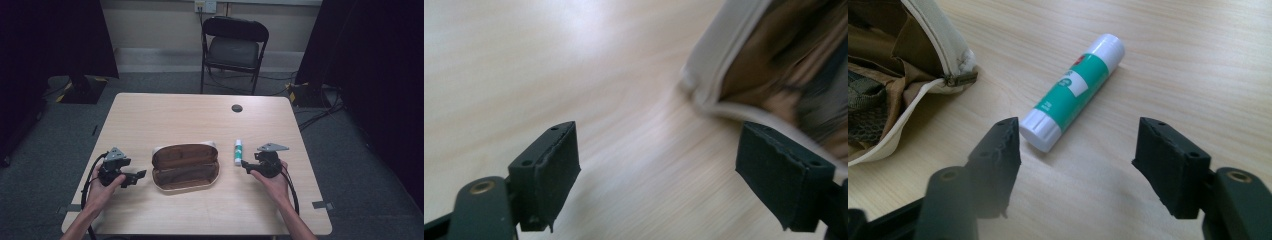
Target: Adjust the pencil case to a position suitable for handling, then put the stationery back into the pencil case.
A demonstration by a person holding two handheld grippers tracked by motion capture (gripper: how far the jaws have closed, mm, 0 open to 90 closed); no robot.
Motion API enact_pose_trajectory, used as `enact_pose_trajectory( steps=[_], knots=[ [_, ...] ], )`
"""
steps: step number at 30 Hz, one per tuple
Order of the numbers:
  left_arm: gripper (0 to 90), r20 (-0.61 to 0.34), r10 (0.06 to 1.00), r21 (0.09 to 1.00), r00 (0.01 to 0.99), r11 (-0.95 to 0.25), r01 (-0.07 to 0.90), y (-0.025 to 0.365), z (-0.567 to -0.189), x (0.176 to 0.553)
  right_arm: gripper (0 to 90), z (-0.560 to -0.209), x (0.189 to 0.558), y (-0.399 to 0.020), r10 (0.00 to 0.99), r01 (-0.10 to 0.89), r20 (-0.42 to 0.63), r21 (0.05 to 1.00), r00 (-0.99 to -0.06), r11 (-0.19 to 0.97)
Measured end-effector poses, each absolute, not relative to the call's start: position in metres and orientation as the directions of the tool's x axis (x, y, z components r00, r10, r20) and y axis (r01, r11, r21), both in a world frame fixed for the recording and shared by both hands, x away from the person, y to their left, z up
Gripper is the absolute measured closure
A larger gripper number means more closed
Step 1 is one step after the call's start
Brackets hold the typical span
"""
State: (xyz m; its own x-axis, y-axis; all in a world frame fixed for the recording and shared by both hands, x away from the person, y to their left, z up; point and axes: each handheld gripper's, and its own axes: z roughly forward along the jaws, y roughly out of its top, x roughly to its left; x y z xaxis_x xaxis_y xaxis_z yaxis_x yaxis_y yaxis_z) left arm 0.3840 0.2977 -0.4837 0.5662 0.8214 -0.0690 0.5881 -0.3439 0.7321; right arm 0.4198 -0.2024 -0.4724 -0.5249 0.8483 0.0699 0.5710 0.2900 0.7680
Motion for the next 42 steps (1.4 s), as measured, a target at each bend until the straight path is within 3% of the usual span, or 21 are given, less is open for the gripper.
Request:
enact_pose_trajectory(
  steps=[3,9,12,24,42],
  knots=[
    [18.8,-0.054,0.832,0.696,0.552,-0.365,0.618,0.3,-0.493,0.386,36.6,-0.471,0.424,-0.198,0.84,0.56,0.063,0.772,-0.539,0.302],
    [13.8,0.011,0.847,0.718,0.531,-0.377,0.585,0.3,-0.499,0.384,38.5,-0.469,0.434,-0.185,0.83,0.553,0.059,0.772,-0.554,0.314],
    [8.9,0.005,0.849,0.729,0.529,-0.365,0.579,0.3,-0.502,0.384,39.1,-0.471,0.438,-0.181,0.835,0.556,0.048,0.766,-0.548,0.321],
    [8.5,0.002,0.852,0.73,0.523,-0.359,0.582,0.3,-0.502,0.384,38.4,-0.488,0.451,-0.166,0.847,0.58,0.024,0.739,-0.53,0.342],
    [8.5,-0.001,0.853,0.732,0.522,-0.355,0.582,0.299,-0.502,0.384,64.7,-0.493,0.457,-0.172,0.862,0.596,0.02,0.731,-0.506,0.333]
  ],
)
